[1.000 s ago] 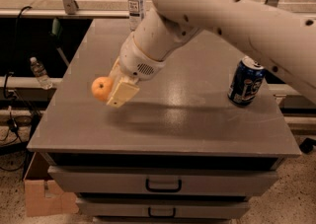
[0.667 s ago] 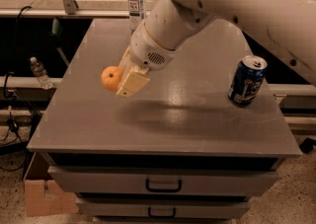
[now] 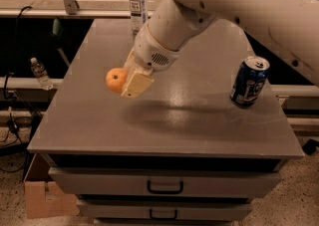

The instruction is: Move orange near pepsi can

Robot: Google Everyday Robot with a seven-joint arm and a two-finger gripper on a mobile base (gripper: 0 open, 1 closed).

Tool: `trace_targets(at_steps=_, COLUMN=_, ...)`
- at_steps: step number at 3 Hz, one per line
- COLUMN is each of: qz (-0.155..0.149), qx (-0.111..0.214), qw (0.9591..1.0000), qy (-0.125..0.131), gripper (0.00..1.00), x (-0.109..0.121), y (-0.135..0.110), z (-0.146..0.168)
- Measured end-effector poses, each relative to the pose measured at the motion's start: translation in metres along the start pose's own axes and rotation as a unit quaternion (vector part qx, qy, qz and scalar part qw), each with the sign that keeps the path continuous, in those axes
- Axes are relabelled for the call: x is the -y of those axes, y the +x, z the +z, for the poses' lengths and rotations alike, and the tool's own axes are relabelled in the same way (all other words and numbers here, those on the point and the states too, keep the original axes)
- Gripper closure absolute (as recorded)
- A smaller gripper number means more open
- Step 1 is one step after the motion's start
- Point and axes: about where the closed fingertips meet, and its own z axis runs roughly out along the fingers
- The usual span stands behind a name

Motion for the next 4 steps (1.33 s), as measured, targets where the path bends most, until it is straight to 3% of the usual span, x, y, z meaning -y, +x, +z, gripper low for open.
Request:
trace_targets(at_steps=1, qz=0.021, qx=-0.06, qw=0.998, qy=-0.005, gripper=1.0, x=0.006, y=0.038, z=-0.006)
trace_targets(at_steps=2, qz=0.067, qx=-0.162, qw=0.9844, qy=-0.02, gripper=1.0, x=0.011, y=0.113, z=-0.02)
trace_targets(at_steps=3, qz=0.114, qx=-0.237, qw=0.9644, qy=-0.024, gripper=1.0, x=0.008, y=0.175, z=-0.046)
trace_targets(at_steps=4, qz=0.147, qx=-0.28, qw=0.9487, qy=-0.007, gripper=1.0, x=0.003, y=0.207, z=-0.08)
